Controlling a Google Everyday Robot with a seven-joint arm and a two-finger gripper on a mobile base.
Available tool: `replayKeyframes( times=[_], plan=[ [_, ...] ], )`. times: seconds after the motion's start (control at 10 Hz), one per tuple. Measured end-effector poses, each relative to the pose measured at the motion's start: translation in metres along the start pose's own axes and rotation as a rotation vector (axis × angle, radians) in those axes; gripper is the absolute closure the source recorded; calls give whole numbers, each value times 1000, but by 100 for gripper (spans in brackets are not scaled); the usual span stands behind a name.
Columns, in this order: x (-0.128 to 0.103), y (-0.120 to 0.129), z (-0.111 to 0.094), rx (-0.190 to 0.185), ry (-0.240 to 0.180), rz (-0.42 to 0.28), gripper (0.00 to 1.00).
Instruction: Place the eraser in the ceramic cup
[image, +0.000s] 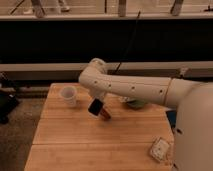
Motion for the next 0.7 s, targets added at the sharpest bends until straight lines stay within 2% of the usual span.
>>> replayKeyframes(
  times=[0.1, 0.3, 0.7],
  plan=[
    [5, -7, -1, 8, 7, -13, 100],
    [16, -39, -5, 49, 16, -61, 100],
    [34, -87, -15, 121, 23, -158, 100]
  ],
)
